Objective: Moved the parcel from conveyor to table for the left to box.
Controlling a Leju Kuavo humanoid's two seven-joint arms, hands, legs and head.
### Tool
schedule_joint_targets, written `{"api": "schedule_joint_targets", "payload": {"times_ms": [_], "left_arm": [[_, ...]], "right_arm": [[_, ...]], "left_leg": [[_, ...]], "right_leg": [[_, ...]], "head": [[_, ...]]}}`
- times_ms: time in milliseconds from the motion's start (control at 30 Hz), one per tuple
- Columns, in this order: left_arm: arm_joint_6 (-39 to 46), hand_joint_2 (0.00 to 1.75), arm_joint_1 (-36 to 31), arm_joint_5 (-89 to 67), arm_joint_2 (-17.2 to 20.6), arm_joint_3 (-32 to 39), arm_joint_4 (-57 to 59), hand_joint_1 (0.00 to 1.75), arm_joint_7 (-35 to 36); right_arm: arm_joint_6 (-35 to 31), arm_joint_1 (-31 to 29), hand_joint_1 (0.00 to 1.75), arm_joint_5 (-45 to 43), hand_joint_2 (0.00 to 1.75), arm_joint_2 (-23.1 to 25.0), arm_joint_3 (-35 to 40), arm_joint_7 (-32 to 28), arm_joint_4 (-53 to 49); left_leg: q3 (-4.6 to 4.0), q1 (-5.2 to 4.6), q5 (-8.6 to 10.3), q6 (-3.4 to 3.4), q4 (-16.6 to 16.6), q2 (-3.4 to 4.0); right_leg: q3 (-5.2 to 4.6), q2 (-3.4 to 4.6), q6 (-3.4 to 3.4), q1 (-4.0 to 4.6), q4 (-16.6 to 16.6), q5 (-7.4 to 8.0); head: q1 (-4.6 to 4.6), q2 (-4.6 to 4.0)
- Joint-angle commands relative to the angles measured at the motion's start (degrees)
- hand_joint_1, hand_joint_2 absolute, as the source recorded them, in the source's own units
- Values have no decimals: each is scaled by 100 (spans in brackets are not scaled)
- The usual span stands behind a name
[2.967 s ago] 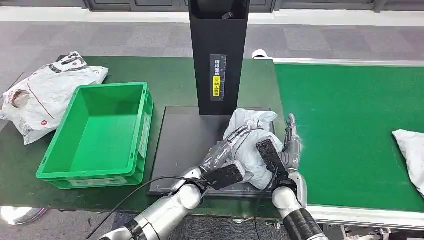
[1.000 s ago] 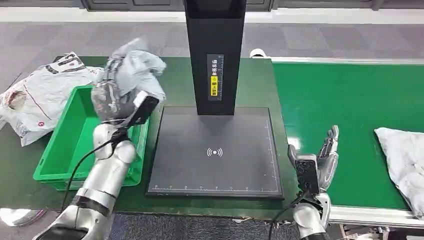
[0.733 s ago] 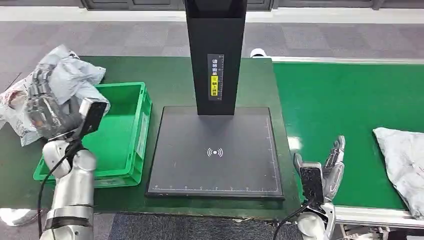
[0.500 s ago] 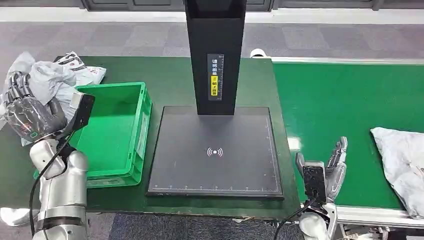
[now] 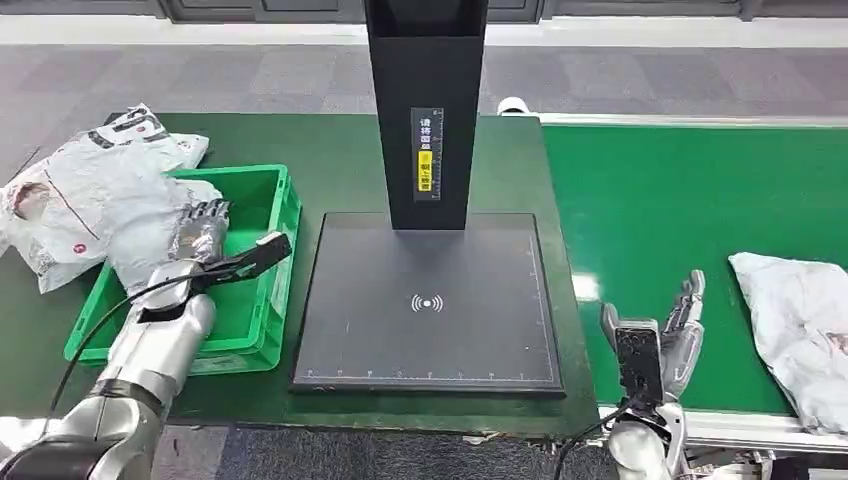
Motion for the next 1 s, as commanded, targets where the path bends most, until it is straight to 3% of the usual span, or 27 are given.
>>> {"api": "schedule_joint_targets", "payload": {"times_ms": [33,300,567,600,733,767,800,867,1000], "left_arm": [[-73,175,-632,16,-18,-427,1242,0,-19],[-73,175,-632,16,-18,-427,1242,0,-19],[771,175,-1066,1871,-525,672,1386,0,-279],[953,0,-1079,2098,-561,814,1326,0,-355],[1797,0,-946,4251,-875,1766,448,0,-1770],[1839,0,-801,4971,-1234,2371,-272,0,-2490],[2097,0,-302,6414,-1236,1828,-1065,0,-3384],[2581,0,289,6821,-1081,979,-1898,0,-3021],[2907,0,400,7052,-1018,558,-1748,0,-3213]], "right_arm": [[28,-133,0,-2,175,102,-485,29,77],[28,-133,0,-2,175,102,-485,29,77],[191,56,0,266,175,55,-353,378,-93],[195,50,0,275,175,60,-341,397,-97],[163,9,0,441,175,32,-208,563,-16],[-112,-158,0,958,175,-153,-168,945,304],[-222,-639,0,781,175,-393,-219,856,1048],[-287,-1038,0,529,175,-541,-413,469,1801],[-384,-940,0,474,175,-519,-520,344,1883]], "left_leg": [[9,3,-1,1,-5,-16],[8,3,0,2,-5,-13],[2,3,2,1,-2,-27],[2,5,2,2,-1,-33],[-4,5,1,1,1,-20],[-1,6,0,2,1,-22],[0,7,-1,2,1,-15],[5,5,2,5,-6,-16],[32,0,-2,9,-21,13]], "right_leg": [[15,-15,-1,4,-6,-5],[11,-11,0,5,-5,-4],[9,-25,0,5,-2,-7],[12,-32,0,6,-3,-8],[4,-17,0,6,-1,-3],[9,-20,1,7,-3,-5],[9,-15,0,9,-5,-4],[14,-16,3,7,-13,0],[31,12,6,-3,-26,4]], "head": [[0,0],[0,0],[0,0],[0,0],[0,0],[0,0],[0,0],[0,0],[-2,0]]}}
